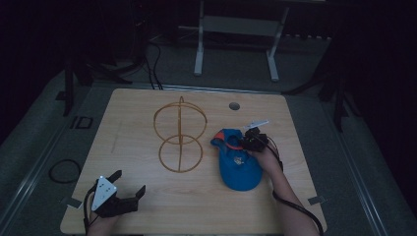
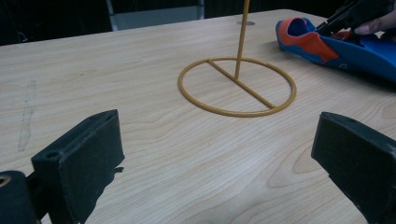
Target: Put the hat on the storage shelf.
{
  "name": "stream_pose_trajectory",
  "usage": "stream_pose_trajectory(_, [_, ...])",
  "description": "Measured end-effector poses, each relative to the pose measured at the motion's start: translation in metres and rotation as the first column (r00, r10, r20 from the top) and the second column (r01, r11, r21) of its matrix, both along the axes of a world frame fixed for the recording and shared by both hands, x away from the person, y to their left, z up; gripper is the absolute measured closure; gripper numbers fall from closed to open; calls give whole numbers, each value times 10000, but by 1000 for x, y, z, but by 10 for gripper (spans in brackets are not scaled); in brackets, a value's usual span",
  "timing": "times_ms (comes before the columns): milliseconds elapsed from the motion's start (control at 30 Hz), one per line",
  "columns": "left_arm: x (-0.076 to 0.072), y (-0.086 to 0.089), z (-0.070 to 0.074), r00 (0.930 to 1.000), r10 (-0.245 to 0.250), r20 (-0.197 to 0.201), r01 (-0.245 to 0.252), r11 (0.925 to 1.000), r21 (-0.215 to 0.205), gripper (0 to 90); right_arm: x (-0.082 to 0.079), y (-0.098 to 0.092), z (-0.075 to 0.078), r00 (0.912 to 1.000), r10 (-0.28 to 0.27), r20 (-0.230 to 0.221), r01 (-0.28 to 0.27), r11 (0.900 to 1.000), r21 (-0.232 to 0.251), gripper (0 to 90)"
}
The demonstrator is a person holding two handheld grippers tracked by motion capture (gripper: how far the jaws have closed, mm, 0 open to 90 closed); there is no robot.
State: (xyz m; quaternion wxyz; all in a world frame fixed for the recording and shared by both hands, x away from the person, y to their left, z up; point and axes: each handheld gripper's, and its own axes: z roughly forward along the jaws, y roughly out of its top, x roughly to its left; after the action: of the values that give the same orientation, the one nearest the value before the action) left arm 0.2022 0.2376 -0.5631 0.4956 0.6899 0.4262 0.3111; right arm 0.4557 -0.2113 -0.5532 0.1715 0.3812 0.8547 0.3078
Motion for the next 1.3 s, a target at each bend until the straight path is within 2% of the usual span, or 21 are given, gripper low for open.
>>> stream_pose_trajectory(100, [0, 1, 1, 10000, -5, -50, 5, 10000, -100, 25, 0, 0, 1, 9997, -189, -134, 189, 9998, 53, 843])
stream_pose_trajectory(233, [0, 1, 1, 9999, -18, -116, 16, 9998, -187, 25, -4, -5, 6, 9993, -356, 116, 353, 9989, 307, 851])
stream_pose_trajectory(300, [0, 0, 2, 9998, -75, -180, 70, 9996, -262, 25, -11, -16, 21, 9975, -500, 495, 471, 9972, 583, 854])
stream_pose_trajectory(367, [0, -1, 4, 9998, -69, -185, 65, 9997, -248, 25, -14, -19, 25, 9968, -524, 598, 482, 9963, 705, 854])
stream_pose_trajectory(433, [0, -1, 5, 9999, -22, -162, 18, 9997, -229, 25, -22, -27, 39, 9945, -767, 718, 679, 9907, 1180, 855])
stream_pose_trajectory(467, [0, -1, 5, 9998, -3, -191, -2, 9997, -259, 25, -22, -27, 39, 9945, -767, 718, 679, 9907, 1180, 855])
stream_pose_trajectory(633, [0, 1, 9, 9997, 80, -239, -89, 9991, -404, 25, -42, -37, 65, 9868, -925, 1332, 692, 9830, 1702, 860])
stream_pose_trajectory(667, [-1, 1, 10, 9996, 100, -254, -111, 9990, -442, 25, -42, -37, 65, 9868, -925, 1332, 692, 9830, 1702, 860])
stream_pose_trajectory(700, [-1, 1, 12, 9996, 111, -267, -124, 9989, -457, 25, -49, -37, 76, 9821, -958, 1620, 641, 9796, 1906, 860])
stream_pose_trajectory(767, [-2, 1, 15, 9998, 113, -193, -122, 9988, -471, 25, -53, -38, 81, 9801, -905, 1766, 546, 9785, 1987, 860])
stream_pose_trajectory(800, [-2, 1, 17, 9998, 96, -194, -104, 9989, -448, 25, -61, -38, 93, 9749, -879, 2047, 438, 9765, 2110, 860])
stream_pose_trajectory(867, [-2, 0, 21, 9999, 47, -141, -53, 9991, -419, 25, -64, -38, 99, 9729, -852, 2149, 365, 9746, 2209, 861])
stream_pose_trajectory(967, [-3, -2, 28, 9998, -28, -216, 17, 9988, -495, 25, -76, -40, 118, 9622, -891, 2572, 219, 9672, 2532, 860])
stream_pose_trajectory(1000, [-3, -3, 31, 9997, -39, -243, 27, 9988, -484, 25, -76, -40, 118, 9622, -891, 2572, 219, 9672, 2532, 860])
stream_pose_trajectory(1067, [-2, -4, 38, 9996, -114, -255, 102, 9989, -465, 25, -80, -41, 126, 9557, -936, 2791, 179, 9648, 2623, 860])
stream_pose_trajectory(1100, [-2, -5, 41, 9996, -131, -255, 119, 9988, -467, 25, -84, -41, 132, 9493, -950, 2996, 136, 9647, 2631, 860])
stream_pose_trajectory(1133, [-2, -6, 45, 9995, -212, -234, 200, 9986, -482, 25, -84, -41, 132, 9493, -950, 2996, 136, 9647, 2631, 860])
stream_pose_trajectory(1200, [-2, -8, 53, 9998, -179, -118, 174, 9990, -405, 25, -87, -42, 137, 9462, -980, 3084, 132, 9639, 2659, 860])
stream_pose_trajectory(1233, [-1, -9, 57, 9998, -201, -72, 198, 9990, -397, 25, -91, -42, 142, 9390, -1006, 3288, 140, 9666, 2560, 861])
stream_pose_trajectory(1267, [-1, -10, 62, 9997, -227, -36, 226, 9990, -373, 25, -91, -42, 142, 9390, -1006, 3288, 140, 9666, 2560, 861])
stream_pose_trajectory(1300, [0, -11, 67, 9996, -293, 18, 294, 9991, -315, 25, -94, -44, 147, 9350, -1037, 3391, 130, 9657, 2594, 860])
